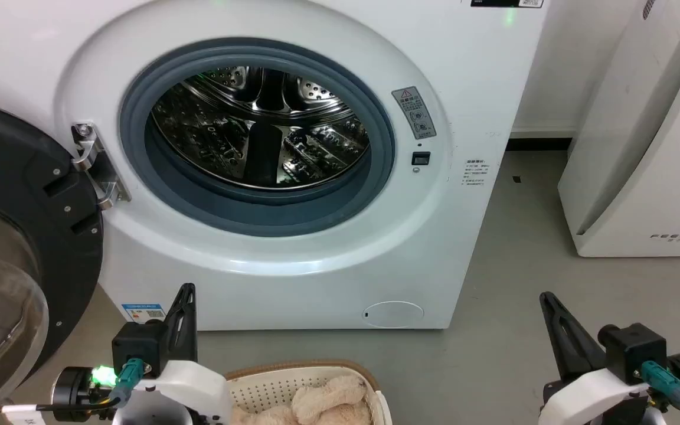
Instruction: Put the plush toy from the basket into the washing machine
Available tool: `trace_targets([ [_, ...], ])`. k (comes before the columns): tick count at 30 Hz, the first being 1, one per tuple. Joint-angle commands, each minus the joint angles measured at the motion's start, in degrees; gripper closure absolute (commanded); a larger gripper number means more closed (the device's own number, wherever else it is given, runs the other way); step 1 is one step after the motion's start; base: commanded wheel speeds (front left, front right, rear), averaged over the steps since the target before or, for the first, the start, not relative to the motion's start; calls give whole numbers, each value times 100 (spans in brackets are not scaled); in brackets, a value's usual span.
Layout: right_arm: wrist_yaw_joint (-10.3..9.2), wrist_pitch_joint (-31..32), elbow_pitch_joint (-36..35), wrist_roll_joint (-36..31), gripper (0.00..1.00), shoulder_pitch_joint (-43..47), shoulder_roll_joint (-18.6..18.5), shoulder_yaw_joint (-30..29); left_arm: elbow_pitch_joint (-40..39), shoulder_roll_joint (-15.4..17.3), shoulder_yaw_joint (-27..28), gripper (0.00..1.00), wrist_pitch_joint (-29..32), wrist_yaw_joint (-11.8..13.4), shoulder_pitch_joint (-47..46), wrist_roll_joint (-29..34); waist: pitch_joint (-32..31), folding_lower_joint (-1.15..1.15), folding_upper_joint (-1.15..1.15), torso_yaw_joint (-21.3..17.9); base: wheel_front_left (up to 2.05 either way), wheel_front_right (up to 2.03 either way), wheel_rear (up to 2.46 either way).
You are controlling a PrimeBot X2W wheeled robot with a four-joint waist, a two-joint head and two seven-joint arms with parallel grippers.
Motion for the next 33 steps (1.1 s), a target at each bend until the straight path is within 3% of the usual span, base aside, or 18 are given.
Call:
trace_targets([
  [1, -4, 8, 13, -44, 100, -80, -1, -5, -24, 1, 6, 100, 2, -25, 78, 10, 0, 0, 0, 0, 0, 0, 0],
  [7, -4, 8, 13, -44, 100, -80, -1, -5, -24, 1, 6, 100, 2, -25, 78, 10, 0, 0, 0, 0, 0, 0, 0],
  [8, 0, 0, -1, 2, 0, 1, 0, -2, 2, 0, -4, 0, 0, 1, -1, 0, 0, 0, 0, 0, 0, 0, 0],
  [33, -1, -287, -92, 143, 0, -5, 0, -151, 135, 0, -109, 0, -288, 16, 53, -176, 134, 0, 0, -52, 0, 0, 0],
])
